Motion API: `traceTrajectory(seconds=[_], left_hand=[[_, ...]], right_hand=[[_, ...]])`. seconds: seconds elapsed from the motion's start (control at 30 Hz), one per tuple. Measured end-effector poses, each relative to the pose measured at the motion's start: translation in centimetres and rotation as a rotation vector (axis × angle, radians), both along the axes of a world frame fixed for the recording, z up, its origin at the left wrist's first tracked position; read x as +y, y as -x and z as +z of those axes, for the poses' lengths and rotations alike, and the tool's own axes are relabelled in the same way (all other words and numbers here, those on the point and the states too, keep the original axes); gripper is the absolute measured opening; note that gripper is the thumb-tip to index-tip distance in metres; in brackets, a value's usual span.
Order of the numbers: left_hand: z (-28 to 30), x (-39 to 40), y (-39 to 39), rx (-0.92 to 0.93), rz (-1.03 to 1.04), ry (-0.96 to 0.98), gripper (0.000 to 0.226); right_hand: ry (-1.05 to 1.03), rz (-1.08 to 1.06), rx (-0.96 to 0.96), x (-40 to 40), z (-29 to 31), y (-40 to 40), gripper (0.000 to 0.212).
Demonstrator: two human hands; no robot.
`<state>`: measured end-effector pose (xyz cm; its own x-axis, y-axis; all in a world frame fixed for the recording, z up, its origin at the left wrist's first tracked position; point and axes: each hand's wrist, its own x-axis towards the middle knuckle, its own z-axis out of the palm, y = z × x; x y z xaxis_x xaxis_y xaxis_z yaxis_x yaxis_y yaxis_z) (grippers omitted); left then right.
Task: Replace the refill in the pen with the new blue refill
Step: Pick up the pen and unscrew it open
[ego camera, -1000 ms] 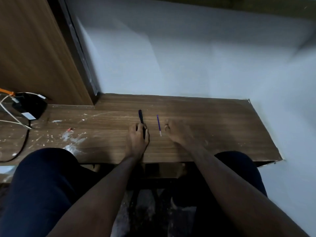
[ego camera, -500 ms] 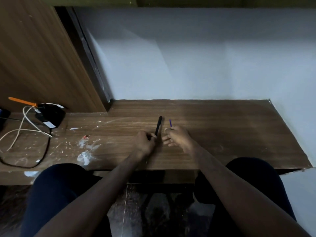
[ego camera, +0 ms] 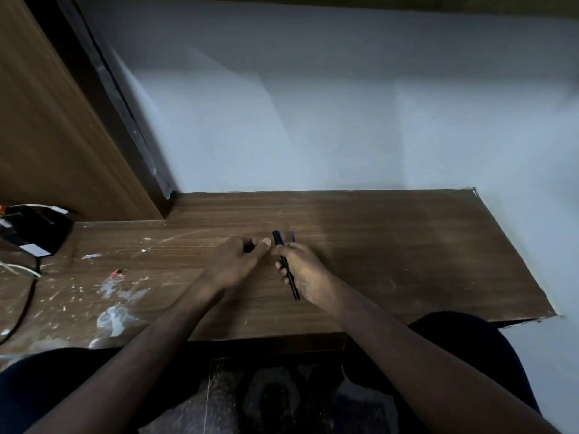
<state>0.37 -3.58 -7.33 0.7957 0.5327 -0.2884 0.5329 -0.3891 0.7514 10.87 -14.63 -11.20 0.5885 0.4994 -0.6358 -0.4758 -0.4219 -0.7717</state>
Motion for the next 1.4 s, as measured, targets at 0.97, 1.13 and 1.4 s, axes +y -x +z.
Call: traceTrajectory(seconds=[0.97, 1.13, 1.4], left_hand=[[-8.7, 3.9, -1.6, 0.039, 0.204, -0.071, 0.026], [-9.4, 3.8, -1.3, 0.069, 0.192, -0.158, 0.028], [-3.0, 1.5, -0.7, -0.004, 0.061, -0.110, 0.041]], right_hand=[[0.187, 0.226, -0.150, -4.2, -2.4, 1.3, 0.018], [0.080, 0.112, -0.059, -3.3, -2.4, 1.3, 0.024], [-0.025, 0.093, -0.015, -2.7, 0.2, 0.5, 0.025]])
